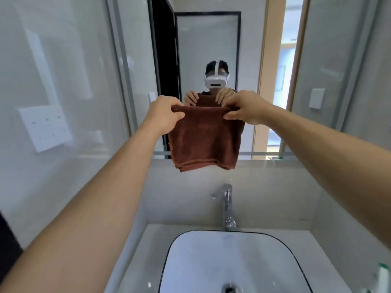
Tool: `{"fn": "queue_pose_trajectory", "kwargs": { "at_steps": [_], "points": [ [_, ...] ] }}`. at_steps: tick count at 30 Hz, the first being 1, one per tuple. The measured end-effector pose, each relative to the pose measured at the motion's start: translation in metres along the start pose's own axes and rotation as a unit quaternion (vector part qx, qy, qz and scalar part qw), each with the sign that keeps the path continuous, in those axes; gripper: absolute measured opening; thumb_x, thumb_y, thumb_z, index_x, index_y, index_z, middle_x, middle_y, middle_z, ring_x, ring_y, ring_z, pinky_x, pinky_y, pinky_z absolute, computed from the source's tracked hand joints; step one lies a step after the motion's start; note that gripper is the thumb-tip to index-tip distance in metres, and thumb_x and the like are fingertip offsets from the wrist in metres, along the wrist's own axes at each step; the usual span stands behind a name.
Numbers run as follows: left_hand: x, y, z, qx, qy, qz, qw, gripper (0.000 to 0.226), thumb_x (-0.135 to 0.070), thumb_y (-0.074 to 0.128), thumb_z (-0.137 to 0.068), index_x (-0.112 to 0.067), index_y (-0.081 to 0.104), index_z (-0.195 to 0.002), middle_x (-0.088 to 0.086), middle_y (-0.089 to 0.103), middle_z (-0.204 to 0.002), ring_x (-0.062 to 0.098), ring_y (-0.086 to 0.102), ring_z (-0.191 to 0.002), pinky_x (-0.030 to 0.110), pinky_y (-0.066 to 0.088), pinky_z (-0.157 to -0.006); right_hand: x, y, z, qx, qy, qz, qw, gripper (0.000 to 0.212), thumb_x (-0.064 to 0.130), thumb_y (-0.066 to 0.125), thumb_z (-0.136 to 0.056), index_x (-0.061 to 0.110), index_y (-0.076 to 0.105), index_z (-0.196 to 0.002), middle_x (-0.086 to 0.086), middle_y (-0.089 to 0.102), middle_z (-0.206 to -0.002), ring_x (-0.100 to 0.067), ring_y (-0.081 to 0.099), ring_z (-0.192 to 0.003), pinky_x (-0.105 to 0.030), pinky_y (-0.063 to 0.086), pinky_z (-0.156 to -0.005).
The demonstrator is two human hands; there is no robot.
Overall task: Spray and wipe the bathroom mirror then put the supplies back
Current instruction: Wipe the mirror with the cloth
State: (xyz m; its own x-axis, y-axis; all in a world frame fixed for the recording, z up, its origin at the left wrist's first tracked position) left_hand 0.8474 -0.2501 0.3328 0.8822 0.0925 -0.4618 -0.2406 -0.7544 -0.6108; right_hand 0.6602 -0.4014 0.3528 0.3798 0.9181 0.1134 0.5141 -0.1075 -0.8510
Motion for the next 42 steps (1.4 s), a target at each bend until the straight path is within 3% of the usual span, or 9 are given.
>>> {"fn": "queue_pose_trajectory", "kwargs": {
  "at_steps": [2, 8, 13, 19, 24, 29, 33, 42],
  "points": [
    [0.019, 0.012, 0.027, 0.010, -0.037, 0.032, 0.999, 0.012, -0.009, 0.070, -0.089, -0.013, 0.075, -0.100, 0.001, 0.067, -0.089, 0.019, 0.062, -0.086, 0.028, 0.046, -0.077, 0.017, 0.025, 0.027, 0.008, 0.014, 0.000, 1.000, 0.016, 0.021, 0.070, -0.090, 0.017, 0.075, -0.105, -0.001, 0.061, -0.095, -0.016, 0.049, -0.095, -0.029, 0.039, -0.083],
    [0.065, 0.042, 0.131, 0.046, -0.108, 0.094, 0.989, 0.016, -0.006, 0.072, -0.088, -0.009, 0.075, -0.104, 0.003, 0.067, -0.091, 0.017, 0.061, -0.084, 0.022, 0.042, -0.072, 0.051, 0.099, 0.107, 0.050, 0.071, -0.053, 0.995, 0.013, 0.017, 0.073, -0.088, 0.012, 0.076, -0.100, -0.005, 0.068, -0.088, -0.021, 0.061, -0.086, -0.030, 0.045, -0.076],
    [0.101, 0.055, 0.206, 0.085, -0.176, 0.121, 0.973, 0.010, -0.007, 0.074, -0.085, -0.013, 0.075, -0.092, 0.005, 0.073, -0.087, 0.023, 0.067, -0.079, 0.031, 0.051, -0.077, 0.070, 0.150, 0.153, 0.117, 0.058, -0.076, 0.989, 0.015, 0.019, 0.075, -0.086, 0.011, 0.075, -0.099, -0.003, 0.068, -0.087, -0.020, 0.059, -0.082, -0.025, 0.034, -0.068],
    [0.131, 0.066, 0.273, 0.135, -0.207, 0.103, 0.963, 0.010, -0.006, 0.075, -0.084, -0.014, 0.076, -0.090, 0.003, 0.073, -0.083, 0.021, 0.067, -0.080, 0.033, 0.052, -0.079, 0.086, 0.199, 0.201, 0.176, 0.055, -0.122, 0.975, 0.014, 0.018, 0.075, -0.085, 0.012, 0.075, -0.098, 0.001, 0.063, -0.081, -0.021, 0.060, -0.082, -0.026, 0.036, -0.068],
    [0.147, 0.074, 0.309, 0.151, -0.233, 0.101, 0.955, 0.018, -0.005, 0.075, -0.084, -0.021, 0.074, -0.090, -0.004, 0.071, -0.084, 0.018, 0.067, -0.084, 0.027, 0.048, -0.081, 0.095, 0.232, 0.223, 0.205, 0.056, -0.145, 0.966, 0.013, 0.019, 0.076, -0.084, 0.013, 0.074, -0.096, -0.004, 0.072, -0.091, -0.024, 0.062, -0.083, -0.030, 0.043, -0.072],
    [0.158, 0.069, 0.333, 0.167, -0.243, 0.106, 0.949, 0.015, -0.003, 0.073, -0.084, -0.012, 0.076, -0.096, 0.003, 0.076, -0.089, 0.026, 0.071, -0.091, 0.037, 0.053, -0.087, 0.106, 0.248, 0.235, 0.231, 0.045, -0.161, 0.959, 0.014, 0.019, 0.076, -0.085, 0.011, 0.075, -0.095, -0.006, 0.072, -0.089, -0.025, 0.064, -0.082, -0.037, 0.050, -0.078],
    [0.165, 0.060, 0.342, 0.186, -0.244, 0.126, 0.943, 0.016, -0.003, 0.072, -0.086, -0.014, 0.076, -0.096, 0.003, 0.076, -0.089, 0.024, 0.071, -0.090, 0.036, 0.053, -0.086, 0.110, 0.255, 0.234, 0.267, 0.045, -0.181, 0.946, 0.012, 0.020, 0.076, -0.085, 0.012, 0.075, -0.093, -0.004, 0.072, -0.089, -0.021, 0.063, -0.082, -0.034, 0.051, -0.079],
    [0.226, 0.115, 0.347, 0.291, -0.275, 0.057, 0.914, 0.011, -0.005, 0.071, -0.088, -0.013, 0.075, -0.094, 0.004, 0.073, -0.094, 0.022, 0.067, -0.093, 0.028, 0.049, -0.081, 0.110, 0.339, 0.234, 0.337, 0.159, -0.161, 0.914, 0.023, 0.014, 0.065, -0.091, 0.011, 0.073, -0.112, -0.009, 0.069, -0.113, -0.026, 0.061, -0.107, -0.025, 0.042, -0.081]
  ]
}}
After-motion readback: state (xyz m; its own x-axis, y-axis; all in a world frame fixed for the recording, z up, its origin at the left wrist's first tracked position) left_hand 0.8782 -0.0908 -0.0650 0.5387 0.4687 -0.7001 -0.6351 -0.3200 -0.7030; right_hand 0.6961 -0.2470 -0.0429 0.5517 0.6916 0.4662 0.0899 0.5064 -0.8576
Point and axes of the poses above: each hand's wrist, its own z-axis away from the middle knuckle, its own y-axis out of the palm, x = y × z, the point moved 2 cm from there along -z, towards the middle knuckle
